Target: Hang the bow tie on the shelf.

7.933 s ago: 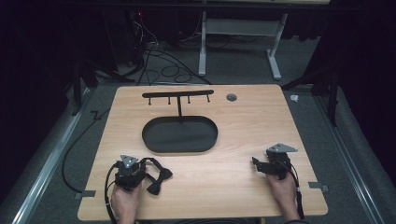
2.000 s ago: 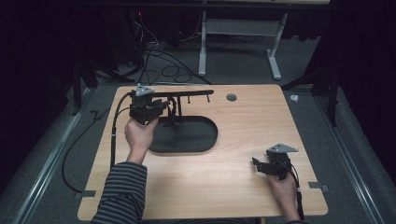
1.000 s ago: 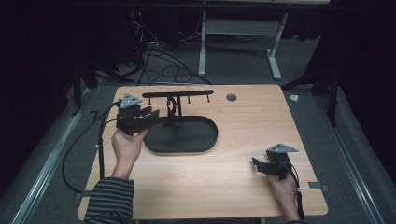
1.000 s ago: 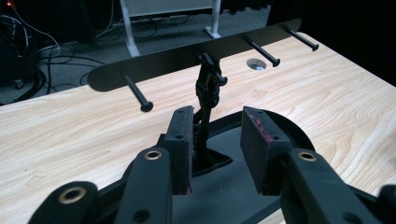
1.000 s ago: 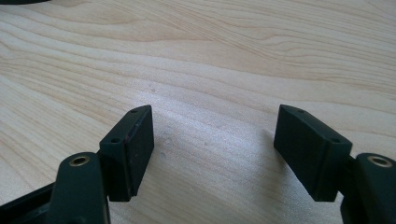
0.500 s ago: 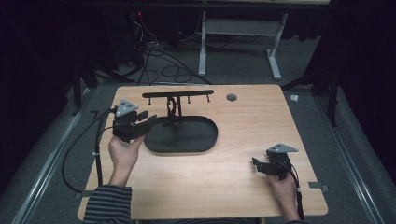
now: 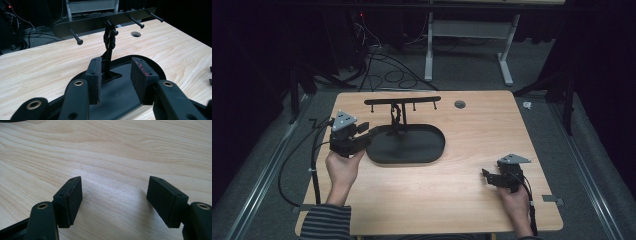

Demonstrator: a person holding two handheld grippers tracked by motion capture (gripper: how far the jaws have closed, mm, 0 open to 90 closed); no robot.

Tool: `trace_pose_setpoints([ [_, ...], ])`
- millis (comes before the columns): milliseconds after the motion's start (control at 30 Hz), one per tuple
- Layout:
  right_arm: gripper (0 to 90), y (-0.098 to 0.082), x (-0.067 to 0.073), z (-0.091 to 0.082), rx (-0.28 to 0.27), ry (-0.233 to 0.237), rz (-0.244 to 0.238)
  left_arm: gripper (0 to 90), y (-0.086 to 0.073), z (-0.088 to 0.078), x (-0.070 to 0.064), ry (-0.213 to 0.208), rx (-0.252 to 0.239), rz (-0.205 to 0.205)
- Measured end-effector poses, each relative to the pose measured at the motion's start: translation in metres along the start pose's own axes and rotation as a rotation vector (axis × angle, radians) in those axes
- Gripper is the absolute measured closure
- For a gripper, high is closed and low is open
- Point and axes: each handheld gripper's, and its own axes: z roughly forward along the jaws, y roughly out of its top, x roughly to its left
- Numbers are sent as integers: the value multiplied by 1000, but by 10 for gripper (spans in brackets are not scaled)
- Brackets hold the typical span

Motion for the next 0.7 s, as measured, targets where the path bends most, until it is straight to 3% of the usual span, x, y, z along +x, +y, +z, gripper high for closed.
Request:
trace_pose_setpoints([
  [700,297,0,0,0,0,0,0,609,-15,-15,3,-10,-18,-36],
])
